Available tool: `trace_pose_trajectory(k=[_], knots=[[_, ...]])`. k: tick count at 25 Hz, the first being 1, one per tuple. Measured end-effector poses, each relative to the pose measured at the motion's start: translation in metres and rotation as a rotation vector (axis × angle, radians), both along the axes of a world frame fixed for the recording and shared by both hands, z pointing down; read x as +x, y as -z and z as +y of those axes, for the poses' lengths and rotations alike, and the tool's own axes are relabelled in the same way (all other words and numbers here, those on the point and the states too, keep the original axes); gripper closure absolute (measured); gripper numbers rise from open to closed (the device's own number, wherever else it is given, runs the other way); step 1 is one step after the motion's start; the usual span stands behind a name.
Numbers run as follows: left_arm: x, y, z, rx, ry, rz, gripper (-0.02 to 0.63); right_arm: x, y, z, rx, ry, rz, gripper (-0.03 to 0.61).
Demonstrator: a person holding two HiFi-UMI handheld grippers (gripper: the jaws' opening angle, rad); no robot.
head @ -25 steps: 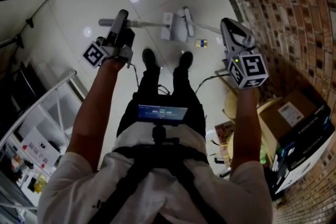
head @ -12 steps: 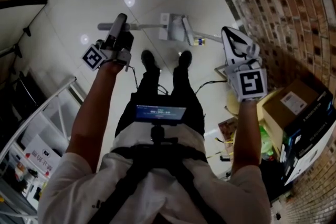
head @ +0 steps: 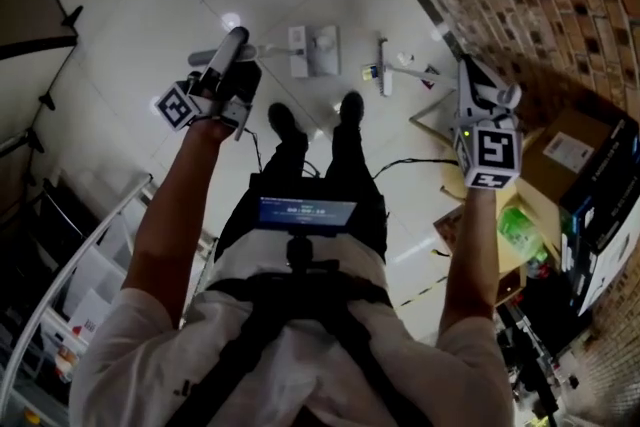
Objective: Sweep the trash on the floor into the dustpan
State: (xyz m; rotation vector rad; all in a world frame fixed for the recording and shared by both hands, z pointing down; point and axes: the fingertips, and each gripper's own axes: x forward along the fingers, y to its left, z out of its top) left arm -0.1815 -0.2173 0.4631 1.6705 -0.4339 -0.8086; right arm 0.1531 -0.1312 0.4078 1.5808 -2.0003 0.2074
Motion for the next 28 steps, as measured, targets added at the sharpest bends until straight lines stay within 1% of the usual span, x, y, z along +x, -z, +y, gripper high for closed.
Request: trace_pose_trajectory(k=[4, 6, 7, 9, 11, 14, 16, 17, 19, 23, 26, 28], knots=[[0.014, 0.003, 0.007, 0.003, -0.098, 0.033, 0.584, 0.022, -0.025, 0.014, -0.040, -0.087, 0.077, 0.578], [0.022, 0.003, 0.011, -0.005, -0.143, 0.033, 0.584, 0.030, -0.045, 0.017, -0.057, -0.123, 0.092, 0.578], [0.026, 0.003, 0.012, -0.009, -0.164, 0.021, 0.586, 0.034, -0.058, 0.017, -0.063, -0.148, 0.084, 0.578], [0.031, -0.001, 0.013, -0.020, -0.197, -0.024, 0.588, 0.042, -0.086, 0.016, -0.077, -0.235, 0.037, 0.578], [0.032, -0.008, 0.012, -0.028, -0.219, -0.083, 0.591, 0.050, -0.108, 0.017, -0.080, -0.367, -0.046, 0.574], [0.030, -0.012, 0.010, -0.045, -0.233, -0.137, 0.592, 0.058, -0.109, 0.011, -0.016, -0.540, -0.190, 0.568], [0.028, -0.012, 0.008, -0.052, -0.224, -0.145, 0.592, 0.061, -0.102, 0.004, 0.035, -0.604, -0.262, 0.566], [0.028, -0.011, 0.009, -0.051, -0.226, -0.147, 0.592, 0.061, -0.098, 0.001, 0.052, -0.618, -0.285, 0.566], [0.030, -0.012, 0.013, -0.052, -0.243, -0.151, 0.592, 0.054, -0.089, -0.009, 0.076, -0.610, -0.321, 0.565], [0.028, -0.016, 0.019, -0.058, -0.253, -0.148, 0.592, 0.023, -0.073, -0.026, 0.090, -0.508, -0.370, 0.566], [0.026, -0.016, 0.017, -0.054, -0.248, -0.138, 0.592, 0.005, -0.061, -0.026, 0.090, -0.427, -0.331, 0.578], [0.022, -0.012, 0.014, -0.045, -0.233, -0.107, 0.594, 0.002, -0.047, -0.024, 0.102, -0.397, -0.284, 0.578]])
